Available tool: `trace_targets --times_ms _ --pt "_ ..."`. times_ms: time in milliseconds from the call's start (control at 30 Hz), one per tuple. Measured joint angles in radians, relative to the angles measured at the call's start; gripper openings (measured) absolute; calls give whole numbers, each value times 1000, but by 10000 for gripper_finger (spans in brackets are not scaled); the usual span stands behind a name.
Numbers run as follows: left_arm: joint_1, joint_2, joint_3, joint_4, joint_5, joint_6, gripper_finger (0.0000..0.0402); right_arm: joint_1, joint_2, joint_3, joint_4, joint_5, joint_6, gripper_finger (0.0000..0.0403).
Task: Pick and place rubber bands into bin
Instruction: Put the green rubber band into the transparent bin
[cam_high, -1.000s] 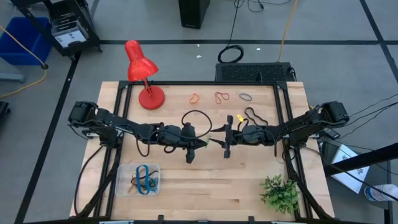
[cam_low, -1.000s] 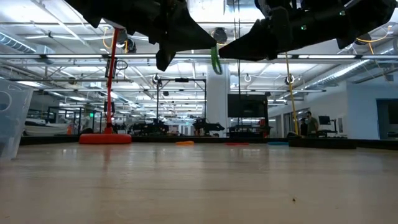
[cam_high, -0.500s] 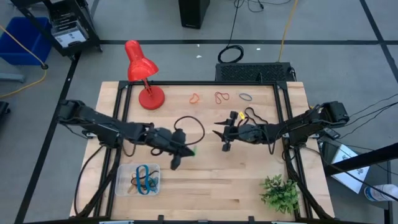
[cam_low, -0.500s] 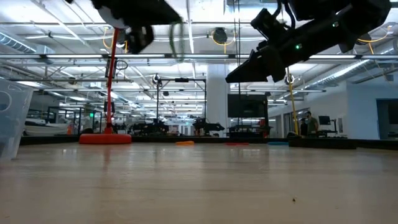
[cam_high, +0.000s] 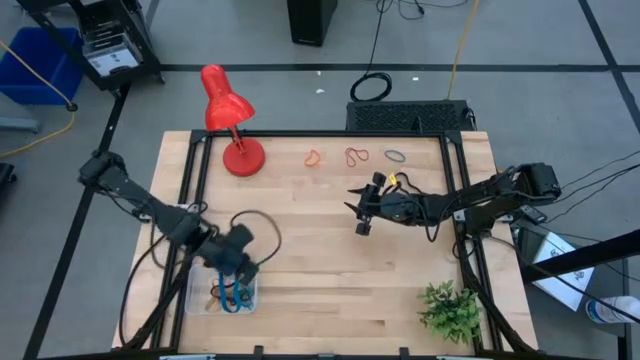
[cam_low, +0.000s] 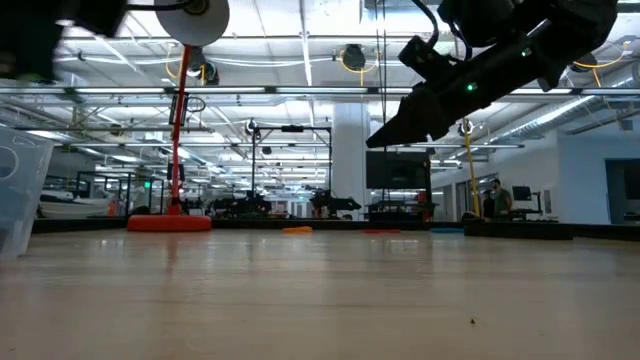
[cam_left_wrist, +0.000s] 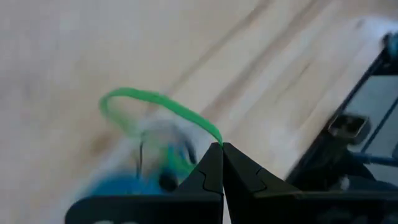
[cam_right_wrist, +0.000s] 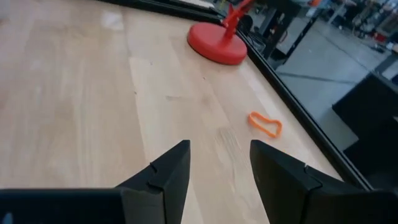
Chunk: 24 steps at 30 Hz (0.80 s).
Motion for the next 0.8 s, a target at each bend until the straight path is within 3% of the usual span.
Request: trace_targets --times_ms 200,400,567,800 --pt "-162 3 0 -17 6 -264 1 -35 0 -2 -25 -1 49 158" --pt "-258 62 0 -168 52 -487 0 -57 0 -29 -15 -1 70 161" --pt "-265 149 0 -176 135 -509 2 -60 0 -37 -12 -2 70 158" --pt "-263 228 0 -171 140 -502 5 -60 0 -37 41 -2 70 156"
